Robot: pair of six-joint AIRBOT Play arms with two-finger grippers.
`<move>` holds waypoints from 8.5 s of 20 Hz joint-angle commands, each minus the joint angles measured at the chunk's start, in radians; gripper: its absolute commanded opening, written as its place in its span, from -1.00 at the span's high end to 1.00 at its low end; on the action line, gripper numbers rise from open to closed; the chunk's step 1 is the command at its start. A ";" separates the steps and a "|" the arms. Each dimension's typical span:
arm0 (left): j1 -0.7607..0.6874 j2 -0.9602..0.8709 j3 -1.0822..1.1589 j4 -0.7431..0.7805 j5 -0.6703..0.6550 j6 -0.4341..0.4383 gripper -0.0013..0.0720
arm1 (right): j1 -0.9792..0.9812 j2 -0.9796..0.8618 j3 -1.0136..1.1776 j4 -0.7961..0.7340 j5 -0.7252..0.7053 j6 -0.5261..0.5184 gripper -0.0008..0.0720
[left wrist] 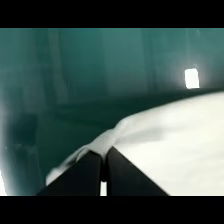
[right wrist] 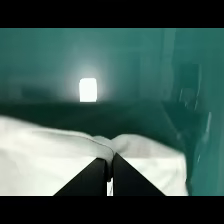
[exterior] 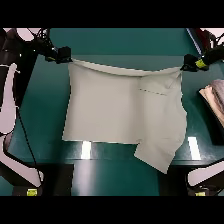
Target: Fold the shirts.
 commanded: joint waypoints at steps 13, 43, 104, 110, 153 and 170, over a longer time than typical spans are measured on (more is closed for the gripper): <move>0.000 -0.018 -0.240 0.125 -0.097 0.053 0.90 | 0.042 0.160 -0.387 -0.254 -0.076 -0.027 0.94; 0.166 0.641 -1.272 -0.140 -0.072 0.113 -0.78 | -0.205 0.677 -0.853 0.331 0.132 -0.226 -0.19; 0.000 0.916 -1.164 -0.169 0.064 0.040 0.90 | -0.127 0.980 -1.030 -0.088 0.166 -0.087 0.94; 0.029 0.731 -1.111 -0.186 0.288 -0.026 0.90 | -0.127 0.704 -0.824 -0.077 0.078 -0.103 0.94; 0.000 0.473 -0.711 -0.273 0.084 0.001 0.89 | -0.326 -0.037 -0.548 0.410 0.179 -0.450 -0.93; -0.377 0.138 -0.541 -0.264 0.246 0.008 0.90 | -0.153 0.193 -0.544 0.514 0.189 -0.382 0.94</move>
